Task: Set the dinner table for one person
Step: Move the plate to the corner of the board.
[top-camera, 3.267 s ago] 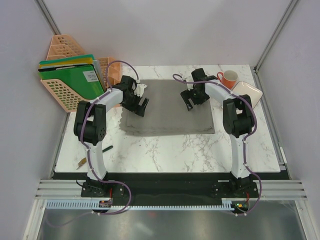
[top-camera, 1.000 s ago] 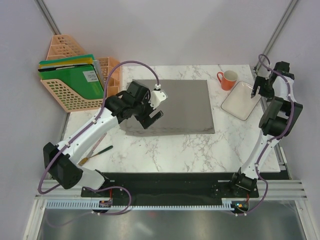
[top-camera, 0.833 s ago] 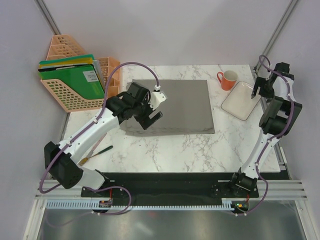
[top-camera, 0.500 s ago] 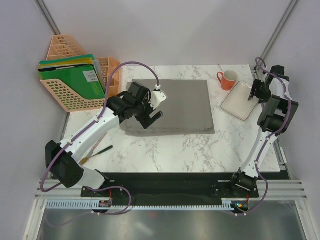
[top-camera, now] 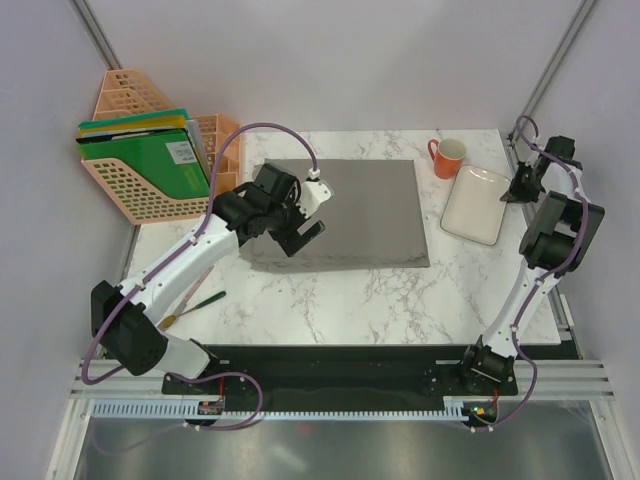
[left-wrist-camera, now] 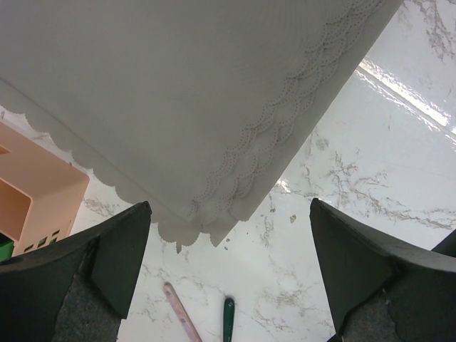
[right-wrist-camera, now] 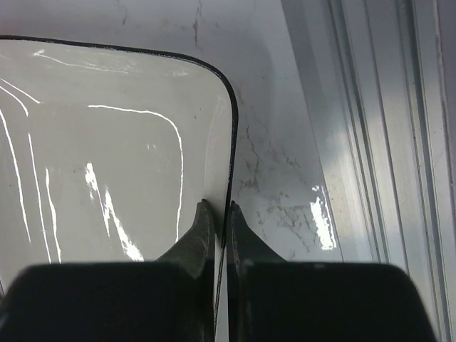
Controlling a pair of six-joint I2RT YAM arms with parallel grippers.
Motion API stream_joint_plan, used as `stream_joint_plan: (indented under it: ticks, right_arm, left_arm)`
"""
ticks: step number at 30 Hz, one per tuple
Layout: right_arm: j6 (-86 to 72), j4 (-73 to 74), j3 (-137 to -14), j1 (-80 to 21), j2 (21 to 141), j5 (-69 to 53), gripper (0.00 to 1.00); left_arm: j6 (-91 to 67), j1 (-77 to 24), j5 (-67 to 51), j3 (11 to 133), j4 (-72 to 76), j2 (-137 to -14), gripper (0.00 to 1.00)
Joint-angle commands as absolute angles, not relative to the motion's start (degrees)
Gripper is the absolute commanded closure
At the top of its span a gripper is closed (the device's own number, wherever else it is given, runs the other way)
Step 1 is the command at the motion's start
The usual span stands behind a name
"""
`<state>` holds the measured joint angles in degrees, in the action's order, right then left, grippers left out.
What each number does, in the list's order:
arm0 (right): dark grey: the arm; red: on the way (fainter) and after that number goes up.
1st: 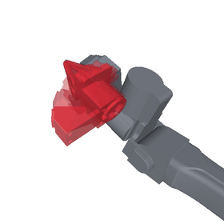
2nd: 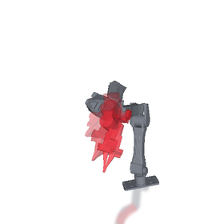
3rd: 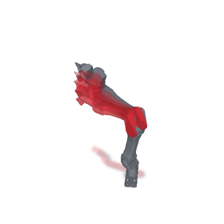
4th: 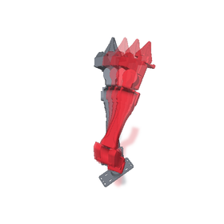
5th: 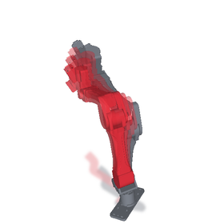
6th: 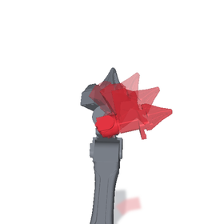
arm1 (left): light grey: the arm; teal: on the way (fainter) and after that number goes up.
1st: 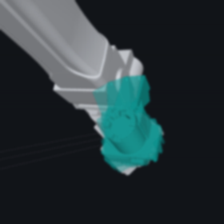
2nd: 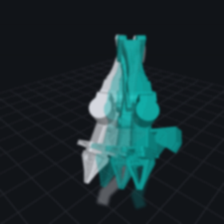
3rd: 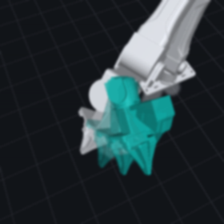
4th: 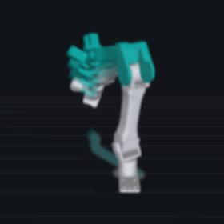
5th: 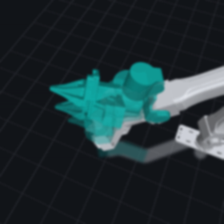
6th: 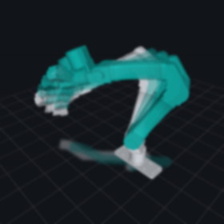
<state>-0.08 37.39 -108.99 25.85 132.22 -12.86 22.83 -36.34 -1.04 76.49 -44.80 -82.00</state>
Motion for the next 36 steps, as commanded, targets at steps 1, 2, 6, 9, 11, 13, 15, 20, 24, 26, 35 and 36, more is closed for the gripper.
stream_joint_plan:
  ticks: [1,2,6,9,11,13,15,20,24,26,35,36]
  right_arm:
    - [7.29,41.75,-103.28,24.79,129.21,-8.61,1.0]
    - [7.64,41.66,-102.49,24.79,128.5,-8.61,1.0]
    - [9.93,41.66,-96.44,24.79,123.5,-9.14,1.0]
    - [12.21,40.61,-91.34,24.79,119.1,-8.44,1.0]
    - [13.7,40.34,-88.96,24.87,116.46,-8.26,1.0]
    - [14.67,40.08,-84.92,24.87,113.84,-8.52,1.0]
    - [15.82,39.55,-80.71,24.96,111.81,-8.61,1.0]
    - [17.05,37.44,-76.82,25.22,109.6,-7.29,1.0]
    - [17.31,37.18,-76.82,25.23,110.83,-7.03,1.0]
    - [17.14,36.83,-76.9,25.23,111.44,-6.77,1.0]
    - [17.75,36.91,-76.12,25.22,114.08,-8.0,0.82]
    - [18.01,36.91,-74.98,25.22,113.82,-8.96,0.63]
  left_arm:
    - [24.35,-36.04,-0.62,77.43,-42.89,-81.65,0.0]
    - [24.43,-35.95,-0.7,77.43,-42.98,-81.3,0.0]
    - [24.52,-35.68,-0.44,76.29,-42.63,-80.07,0.0]
    - [24.7,-35.42,-0.44,75.24,-42.01,-79.37,0.0]
    - [24.35,-35.33,-0.96,74.71,-41.92,-79.28,0.0]
    - [24.0,-35.33,-1.32,73.92,-41.57,-79.28,0.0]
    - [23.82,-35.33,-2.11,72.96,-41.31,-79.28,0.0]
    - [23.29,-35.33,-3.08,71.63,-40.87,-80.33,0.0]
    - [23.11,-35.33,-3.78,71.02,-40.17,-80.07,0.0]
    - [23.2,-35.33,-3.78,70.58,-39.99,-79.72,0.0]
    - [23.9,-35.33,-3.43,66.8,-38.23,-77.78,0.0]
    - [24.08,-35.33,-3.34,66.62,-38.15,-77.7,0.0]
